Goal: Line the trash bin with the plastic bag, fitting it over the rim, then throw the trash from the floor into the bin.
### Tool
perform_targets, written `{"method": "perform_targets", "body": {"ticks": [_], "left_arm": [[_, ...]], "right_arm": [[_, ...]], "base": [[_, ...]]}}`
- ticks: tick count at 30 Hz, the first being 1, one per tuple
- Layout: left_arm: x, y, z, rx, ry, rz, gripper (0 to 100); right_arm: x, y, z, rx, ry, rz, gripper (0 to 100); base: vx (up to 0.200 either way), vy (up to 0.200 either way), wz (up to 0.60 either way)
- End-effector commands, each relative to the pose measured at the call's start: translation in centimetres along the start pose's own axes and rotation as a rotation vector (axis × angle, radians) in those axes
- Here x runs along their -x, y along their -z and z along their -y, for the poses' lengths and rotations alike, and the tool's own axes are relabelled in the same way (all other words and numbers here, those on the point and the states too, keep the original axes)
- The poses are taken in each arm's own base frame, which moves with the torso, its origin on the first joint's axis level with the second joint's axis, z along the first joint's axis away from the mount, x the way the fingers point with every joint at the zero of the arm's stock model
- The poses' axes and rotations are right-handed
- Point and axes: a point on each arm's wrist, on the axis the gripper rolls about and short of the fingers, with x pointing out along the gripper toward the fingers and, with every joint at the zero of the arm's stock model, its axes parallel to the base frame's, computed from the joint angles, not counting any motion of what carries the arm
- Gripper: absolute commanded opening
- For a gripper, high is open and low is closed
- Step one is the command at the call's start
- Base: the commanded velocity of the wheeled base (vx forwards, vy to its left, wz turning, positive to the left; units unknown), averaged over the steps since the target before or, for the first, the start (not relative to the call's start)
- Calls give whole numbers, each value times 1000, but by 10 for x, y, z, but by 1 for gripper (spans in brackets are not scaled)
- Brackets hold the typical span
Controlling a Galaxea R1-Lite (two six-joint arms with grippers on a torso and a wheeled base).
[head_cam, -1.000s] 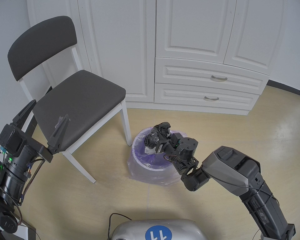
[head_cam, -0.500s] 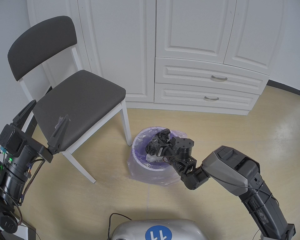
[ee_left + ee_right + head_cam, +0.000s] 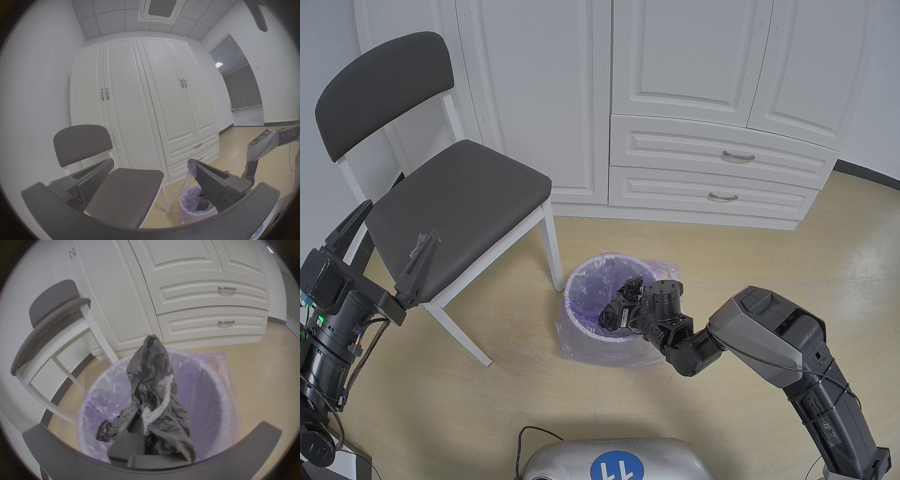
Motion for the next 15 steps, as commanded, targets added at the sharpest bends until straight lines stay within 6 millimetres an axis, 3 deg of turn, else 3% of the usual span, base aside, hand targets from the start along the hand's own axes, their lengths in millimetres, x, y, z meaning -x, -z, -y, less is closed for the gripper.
{"method": "perform_targets", "body": {"ticks": [1,7,15], "left_arm": [[0,0,0,-1,-2,0,100],[0,0,0,-1,-2,0,100],[0,0,0,-2,0,-1,100]], "right_arm": [[6,-13,-1,1,4,-3,0],[3,-12,-4,-24,-16,47,0],[-6,5,-9,-46,-41,87,0]], "base": [[0,0,0],[0,0,0],[0,0,0]]}}
